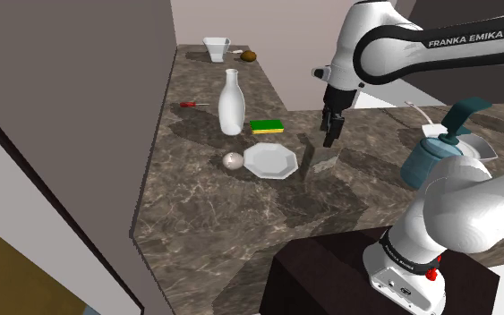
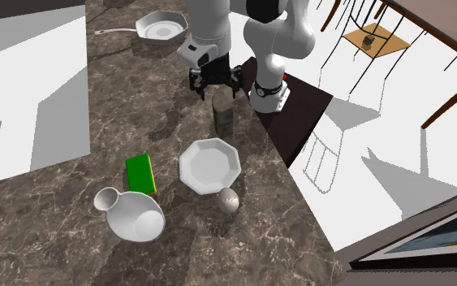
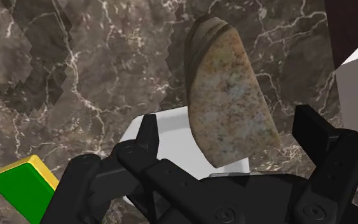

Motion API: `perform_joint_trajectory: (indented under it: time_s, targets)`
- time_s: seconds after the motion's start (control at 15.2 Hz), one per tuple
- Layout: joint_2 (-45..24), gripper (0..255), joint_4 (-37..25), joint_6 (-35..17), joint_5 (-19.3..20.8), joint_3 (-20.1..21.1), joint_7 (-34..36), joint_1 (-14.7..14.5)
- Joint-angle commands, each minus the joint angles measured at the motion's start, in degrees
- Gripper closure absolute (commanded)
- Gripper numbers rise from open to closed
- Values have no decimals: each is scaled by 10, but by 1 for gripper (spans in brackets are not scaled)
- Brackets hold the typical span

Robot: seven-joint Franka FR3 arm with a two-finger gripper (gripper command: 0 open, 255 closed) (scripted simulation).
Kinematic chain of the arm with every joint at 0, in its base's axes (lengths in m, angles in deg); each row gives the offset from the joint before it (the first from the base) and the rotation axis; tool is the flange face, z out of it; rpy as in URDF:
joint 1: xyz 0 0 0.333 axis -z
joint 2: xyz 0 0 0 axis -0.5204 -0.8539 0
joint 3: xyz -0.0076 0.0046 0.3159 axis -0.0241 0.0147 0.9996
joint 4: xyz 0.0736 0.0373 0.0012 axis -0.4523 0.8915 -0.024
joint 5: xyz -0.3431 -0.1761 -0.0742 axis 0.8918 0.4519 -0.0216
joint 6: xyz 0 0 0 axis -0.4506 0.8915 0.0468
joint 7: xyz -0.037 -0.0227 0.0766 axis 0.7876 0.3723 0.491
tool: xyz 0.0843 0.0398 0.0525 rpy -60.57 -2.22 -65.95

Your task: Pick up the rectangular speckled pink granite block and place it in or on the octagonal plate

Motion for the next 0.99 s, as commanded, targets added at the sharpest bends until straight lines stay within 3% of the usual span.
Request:
perform_joint_trajectory:
  time_s: [0.0, 0.4, 0.92]
  targets:
    - [-3, 0, 13, -13, 6, -6, -26, -8]
    - [-19, 0, 55, -71, 10, -11, -26, -7]
    - [-19, 0, 55, -71, 10, -11, -26, -7]
